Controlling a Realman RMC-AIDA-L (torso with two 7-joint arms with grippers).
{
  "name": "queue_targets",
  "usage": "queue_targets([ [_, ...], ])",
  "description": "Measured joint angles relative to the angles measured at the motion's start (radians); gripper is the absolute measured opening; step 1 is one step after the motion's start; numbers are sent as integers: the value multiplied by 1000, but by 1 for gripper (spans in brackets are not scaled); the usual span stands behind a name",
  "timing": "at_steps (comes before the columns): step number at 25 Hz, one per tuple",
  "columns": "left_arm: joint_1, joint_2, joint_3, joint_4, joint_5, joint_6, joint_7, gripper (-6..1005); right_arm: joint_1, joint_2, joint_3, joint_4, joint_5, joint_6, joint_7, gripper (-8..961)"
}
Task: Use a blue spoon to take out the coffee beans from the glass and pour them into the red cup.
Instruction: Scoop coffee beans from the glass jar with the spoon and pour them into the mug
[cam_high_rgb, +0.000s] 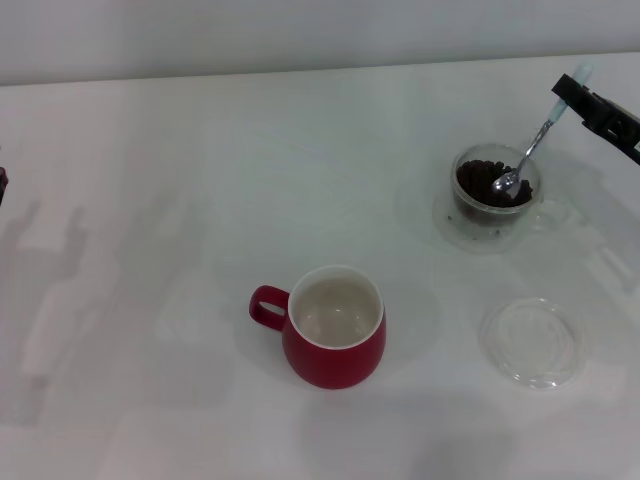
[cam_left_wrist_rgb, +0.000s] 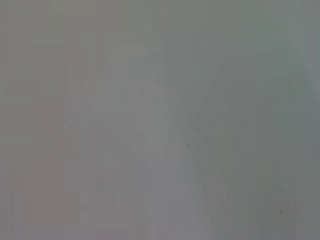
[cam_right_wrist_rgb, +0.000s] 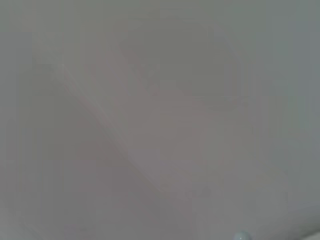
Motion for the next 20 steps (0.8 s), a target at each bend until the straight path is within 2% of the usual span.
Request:
queue_targets([
  [20,0,0,0,-6,-5,-1,-1,561,-19,0,43,15,25,-41,195,146],
])
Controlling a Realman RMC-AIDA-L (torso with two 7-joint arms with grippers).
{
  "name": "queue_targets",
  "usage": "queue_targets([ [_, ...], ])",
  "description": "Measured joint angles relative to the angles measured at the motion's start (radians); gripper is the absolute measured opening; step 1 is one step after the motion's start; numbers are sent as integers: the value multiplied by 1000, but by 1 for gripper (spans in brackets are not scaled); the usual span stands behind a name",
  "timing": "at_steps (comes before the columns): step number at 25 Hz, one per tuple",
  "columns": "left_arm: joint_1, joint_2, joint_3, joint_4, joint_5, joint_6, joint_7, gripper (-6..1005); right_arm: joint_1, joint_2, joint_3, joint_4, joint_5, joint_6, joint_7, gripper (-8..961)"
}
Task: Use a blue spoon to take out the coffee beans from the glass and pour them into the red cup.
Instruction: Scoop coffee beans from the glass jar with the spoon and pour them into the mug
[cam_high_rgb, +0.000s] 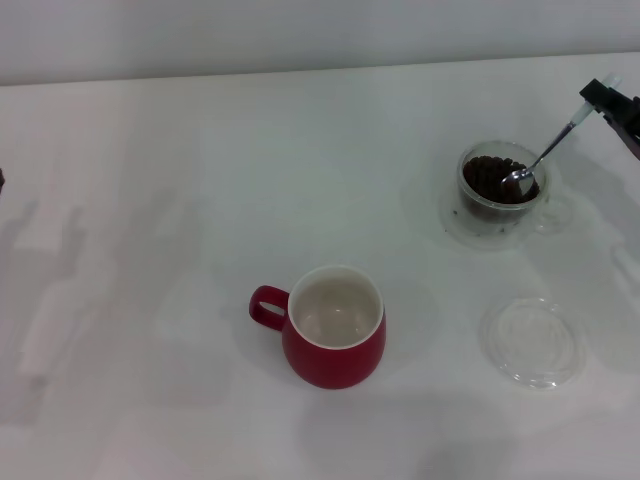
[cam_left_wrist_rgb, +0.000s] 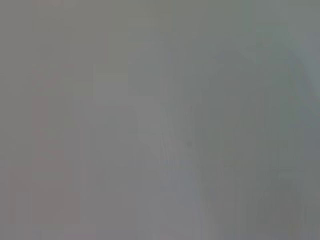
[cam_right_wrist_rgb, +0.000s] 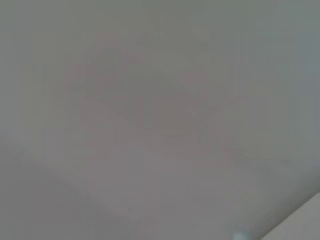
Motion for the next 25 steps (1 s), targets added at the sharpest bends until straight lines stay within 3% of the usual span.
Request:
queue_targets([
  [25,-3,2,0,-6,-20,-8,-2,562,11,-1,0,22,18,-64,137,146],
])
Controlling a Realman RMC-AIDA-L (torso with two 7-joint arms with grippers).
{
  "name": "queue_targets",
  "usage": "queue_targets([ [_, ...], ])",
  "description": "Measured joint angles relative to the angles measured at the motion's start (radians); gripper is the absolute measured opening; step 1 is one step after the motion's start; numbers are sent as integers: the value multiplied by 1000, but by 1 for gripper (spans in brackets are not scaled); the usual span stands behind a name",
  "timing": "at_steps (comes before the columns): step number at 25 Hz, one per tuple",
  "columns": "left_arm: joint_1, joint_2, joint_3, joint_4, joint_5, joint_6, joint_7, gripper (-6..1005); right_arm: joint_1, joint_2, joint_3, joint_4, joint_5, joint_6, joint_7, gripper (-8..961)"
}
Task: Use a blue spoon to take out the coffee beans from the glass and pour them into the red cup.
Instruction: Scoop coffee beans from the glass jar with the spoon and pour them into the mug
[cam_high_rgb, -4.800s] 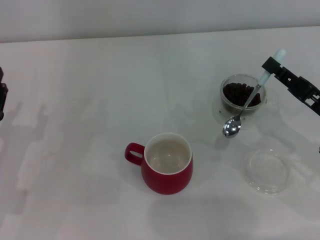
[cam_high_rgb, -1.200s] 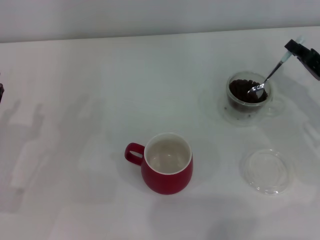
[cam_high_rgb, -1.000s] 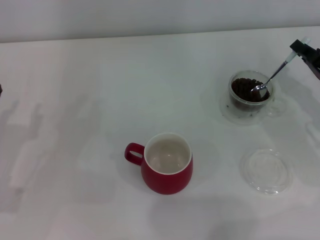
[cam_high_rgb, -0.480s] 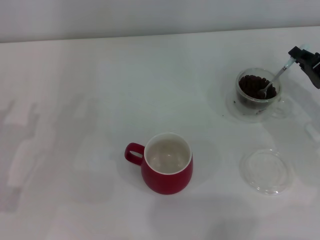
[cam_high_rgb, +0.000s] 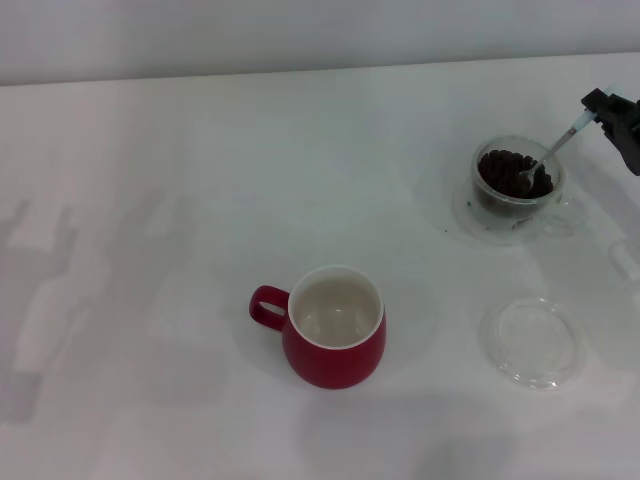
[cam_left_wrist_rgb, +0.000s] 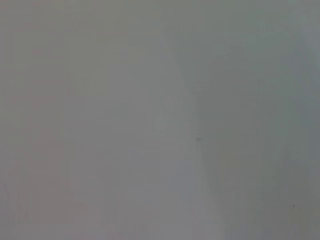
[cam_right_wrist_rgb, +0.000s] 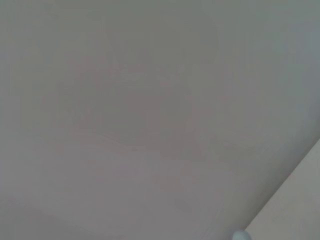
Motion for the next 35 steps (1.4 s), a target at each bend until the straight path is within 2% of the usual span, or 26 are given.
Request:
queue_targets([
  [22,-10,1,0,0,-4,1,-2,563,-18,-11,0,-14,38,10,108,146],
  [35,-14,1,0,0,-5,0,-19,561,-21,-3,-12,-14,29,118,129,146],
])
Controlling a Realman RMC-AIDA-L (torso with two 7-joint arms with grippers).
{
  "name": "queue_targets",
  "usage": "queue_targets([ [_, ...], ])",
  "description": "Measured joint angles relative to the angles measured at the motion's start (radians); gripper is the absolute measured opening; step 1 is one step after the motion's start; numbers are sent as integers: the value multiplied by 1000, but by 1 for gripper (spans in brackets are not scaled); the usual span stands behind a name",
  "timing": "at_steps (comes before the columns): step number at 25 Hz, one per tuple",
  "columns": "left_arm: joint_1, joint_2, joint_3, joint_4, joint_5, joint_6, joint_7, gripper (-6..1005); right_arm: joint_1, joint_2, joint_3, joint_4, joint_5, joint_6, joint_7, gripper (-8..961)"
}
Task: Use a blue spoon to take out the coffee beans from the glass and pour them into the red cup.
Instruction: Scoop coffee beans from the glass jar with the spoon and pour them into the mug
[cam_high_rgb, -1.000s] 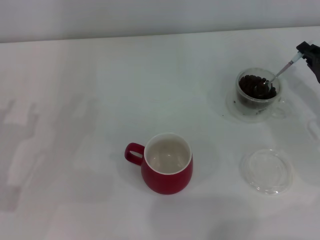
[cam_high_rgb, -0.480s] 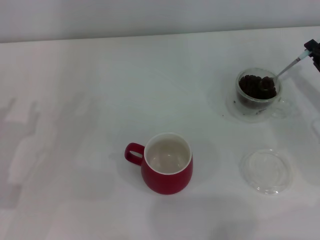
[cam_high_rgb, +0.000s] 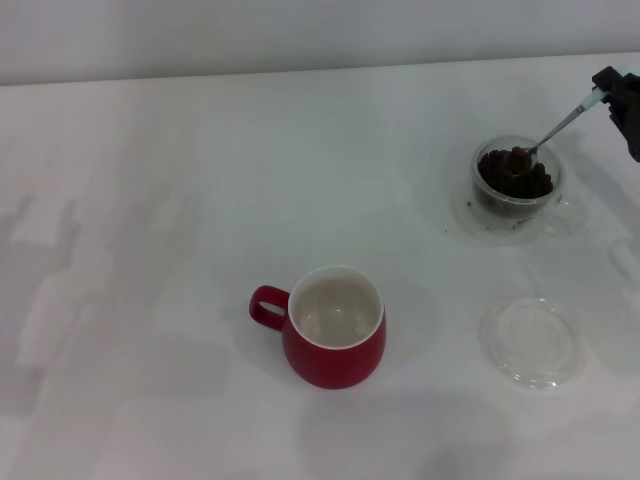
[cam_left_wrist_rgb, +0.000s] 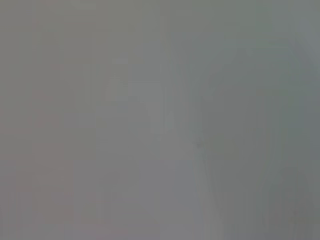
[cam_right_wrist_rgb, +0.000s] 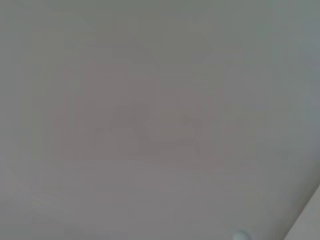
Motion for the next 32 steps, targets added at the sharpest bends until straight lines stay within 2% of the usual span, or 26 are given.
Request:
queue_targets([
  [12,-10,-1,0,-9,2,-11,-21,560,-8,3,-39,70,-5,113,-42,146],
  [32,-20,-3,6,-11,9,-47,-18,563,35,13,-138,204,-9,258,-163,146],
])
